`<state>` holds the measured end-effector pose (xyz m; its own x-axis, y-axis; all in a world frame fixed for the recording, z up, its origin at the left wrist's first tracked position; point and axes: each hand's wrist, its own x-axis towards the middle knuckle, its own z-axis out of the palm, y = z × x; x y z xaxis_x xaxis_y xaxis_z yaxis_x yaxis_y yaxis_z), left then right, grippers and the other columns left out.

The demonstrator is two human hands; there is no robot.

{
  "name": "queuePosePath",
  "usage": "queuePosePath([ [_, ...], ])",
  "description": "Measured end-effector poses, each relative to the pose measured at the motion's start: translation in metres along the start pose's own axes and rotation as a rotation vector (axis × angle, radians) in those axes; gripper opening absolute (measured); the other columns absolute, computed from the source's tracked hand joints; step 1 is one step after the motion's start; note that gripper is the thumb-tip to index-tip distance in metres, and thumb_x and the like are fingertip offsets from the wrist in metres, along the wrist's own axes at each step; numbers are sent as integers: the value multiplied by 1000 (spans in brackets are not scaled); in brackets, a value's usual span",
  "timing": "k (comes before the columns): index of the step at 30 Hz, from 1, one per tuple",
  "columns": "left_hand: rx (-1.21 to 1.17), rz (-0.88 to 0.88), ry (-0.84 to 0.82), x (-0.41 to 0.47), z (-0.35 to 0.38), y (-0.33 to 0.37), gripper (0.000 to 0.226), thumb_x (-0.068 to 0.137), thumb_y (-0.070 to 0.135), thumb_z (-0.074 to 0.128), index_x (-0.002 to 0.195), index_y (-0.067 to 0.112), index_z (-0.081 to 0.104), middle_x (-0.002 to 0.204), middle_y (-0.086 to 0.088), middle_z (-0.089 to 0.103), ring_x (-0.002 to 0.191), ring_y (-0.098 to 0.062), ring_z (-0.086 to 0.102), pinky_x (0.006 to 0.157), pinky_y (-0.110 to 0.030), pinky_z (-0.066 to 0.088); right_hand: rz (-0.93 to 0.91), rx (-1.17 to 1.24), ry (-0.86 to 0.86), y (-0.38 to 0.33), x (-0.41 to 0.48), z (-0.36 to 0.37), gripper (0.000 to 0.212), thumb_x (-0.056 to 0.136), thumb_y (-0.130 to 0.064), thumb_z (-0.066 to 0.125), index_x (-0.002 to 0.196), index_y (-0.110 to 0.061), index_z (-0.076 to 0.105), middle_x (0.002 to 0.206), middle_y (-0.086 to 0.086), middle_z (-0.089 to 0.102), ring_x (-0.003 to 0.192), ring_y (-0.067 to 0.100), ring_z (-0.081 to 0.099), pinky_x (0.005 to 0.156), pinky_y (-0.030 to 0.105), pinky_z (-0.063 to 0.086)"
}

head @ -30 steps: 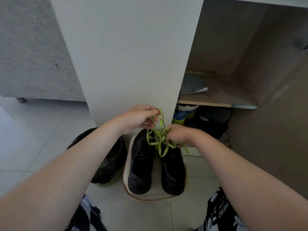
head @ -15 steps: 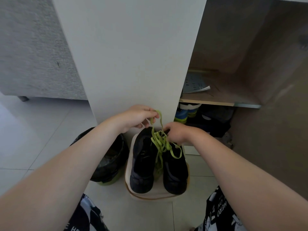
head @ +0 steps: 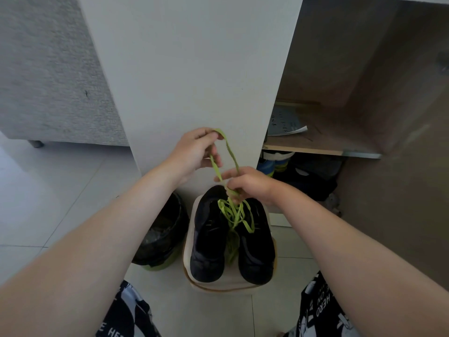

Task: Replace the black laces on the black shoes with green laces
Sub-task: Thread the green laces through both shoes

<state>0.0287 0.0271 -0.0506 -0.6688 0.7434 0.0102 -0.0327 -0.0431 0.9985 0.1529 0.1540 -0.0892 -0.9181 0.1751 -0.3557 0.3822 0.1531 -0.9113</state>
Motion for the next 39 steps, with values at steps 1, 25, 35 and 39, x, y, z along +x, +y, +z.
queuePosePath([
  [1, -58, -15, 49, 2, -4, 1, 21, 103, 14, 45, 90, 12, 62, 52, 2, 45, 48, -19, 52, 51, -28, 49, 20, -46, 15, 1, 0, -1, 29, 99, -3, 45, 120, -2, 65, 57, 3, 46, 51, 17, 44, 65, 36, 47],
  [25, 740, -114, -137, 3, -30, -22, 29, 95, 37, 53, 77, 14, 55, 69, 3, 61, 50, -16, 50, 56, -27, 40, 72, -890, 165, 45, 47, 12, 8, 85, -19, 73, 87, -19, 81, 92, -5, 76, 91, 13, 68, 83, 30, 56],
  [35, 643, -153, -173, 5, -23, -28, 28, 103, 21, 43, 86, 16, 65, 72, 2, 61, 54, -13, 54, 52, -22, 45, 232, -847, 363, 62, 27, -38, 23, 83, -18, 60, 95, -25, 79, 101, -6, 66, 91, 18, 64, 79, 28, 54],
  [39, 582, -149, -201, 4, -15, -32, 28, 103, 17, 42, 88, 13, 65, 72, 1, 63, 57, -16, 56, 52, -23, 44, -21, -655, 391, 36, 22, -21, 35, 87, -13, 56, 112, -29, 72, 113, -4, 58, 103, 17, 57, 85, 30, 48],
])
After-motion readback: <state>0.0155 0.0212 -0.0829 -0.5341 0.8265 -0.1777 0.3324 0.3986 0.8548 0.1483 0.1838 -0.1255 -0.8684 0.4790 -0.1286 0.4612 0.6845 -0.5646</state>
